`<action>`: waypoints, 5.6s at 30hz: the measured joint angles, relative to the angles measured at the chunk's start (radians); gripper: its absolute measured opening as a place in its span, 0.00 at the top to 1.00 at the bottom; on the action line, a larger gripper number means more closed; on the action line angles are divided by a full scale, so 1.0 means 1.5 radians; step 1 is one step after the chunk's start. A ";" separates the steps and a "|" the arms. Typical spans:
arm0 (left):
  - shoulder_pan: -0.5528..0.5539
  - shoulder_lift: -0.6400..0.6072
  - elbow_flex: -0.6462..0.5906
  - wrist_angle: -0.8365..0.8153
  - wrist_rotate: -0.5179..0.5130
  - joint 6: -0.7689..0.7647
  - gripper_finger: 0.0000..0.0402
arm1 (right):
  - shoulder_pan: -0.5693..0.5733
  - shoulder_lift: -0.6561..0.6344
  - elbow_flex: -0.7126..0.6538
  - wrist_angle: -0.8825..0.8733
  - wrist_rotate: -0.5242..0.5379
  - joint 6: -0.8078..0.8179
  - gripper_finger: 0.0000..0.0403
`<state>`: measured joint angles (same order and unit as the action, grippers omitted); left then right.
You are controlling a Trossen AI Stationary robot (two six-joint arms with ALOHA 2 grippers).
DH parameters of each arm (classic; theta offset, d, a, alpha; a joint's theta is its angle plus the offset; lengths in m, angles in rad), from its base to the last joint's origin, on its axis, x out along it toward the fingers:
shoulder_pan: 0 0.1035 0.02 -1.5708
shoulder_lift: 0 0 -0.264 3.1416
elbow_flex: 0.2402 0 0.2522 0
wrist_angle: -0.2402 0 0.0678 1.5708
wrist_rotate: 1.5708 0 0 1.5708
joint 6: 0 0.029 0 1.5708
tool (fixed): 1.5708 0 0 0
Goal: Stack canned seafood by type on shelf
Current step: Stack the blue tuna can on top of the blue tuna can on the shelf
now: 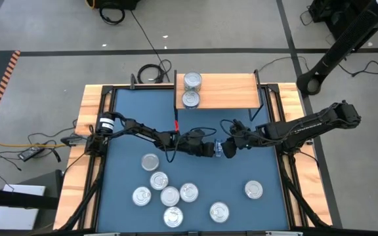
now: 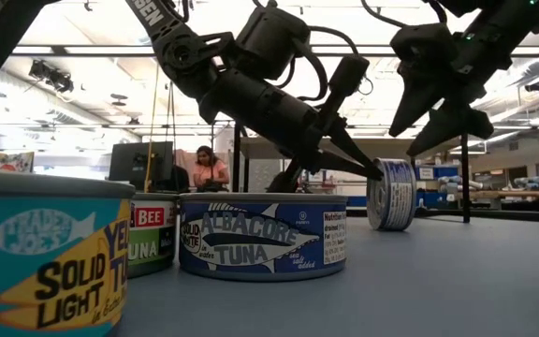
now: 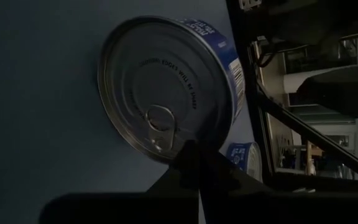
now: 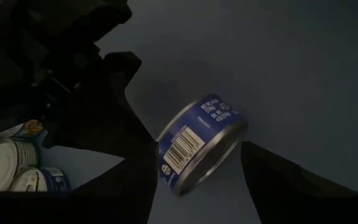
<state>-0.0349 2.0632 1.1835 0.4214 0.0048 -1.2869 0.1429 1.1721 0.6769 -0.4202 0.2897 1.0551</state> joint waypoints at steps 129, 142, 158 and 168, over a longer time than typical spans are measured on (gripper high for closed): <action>0.005 -0.387 -0.267 -0.070 0.005 0.140 0.98 | -0.028 0.321 0.269 -0.234 -0.119 0.046 0.33; 0.005 -0.386 -0.266 -0.069 -0.005 0.146 0.98 | -0.033 0.317 0.269 -0.242 -0.122 0.012 0.66; 0.005 -0.386 -0.266 -0.040 -0.007 0.152 0.99 | -0.036 0.202 0.267 -0.160 -0.067 0.020 0.66; 0.005 -0.386 -0.266 0.038 -0.007 0.136 0.99 | -0.082 0.030 0.170 0.216 0.117 0.136 0.66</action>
<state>-0.0280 1.4841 0.7849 0.4787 -0.0063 -1.0832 0.0201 1.2166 0.9317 -0.0964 0.4659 1.2596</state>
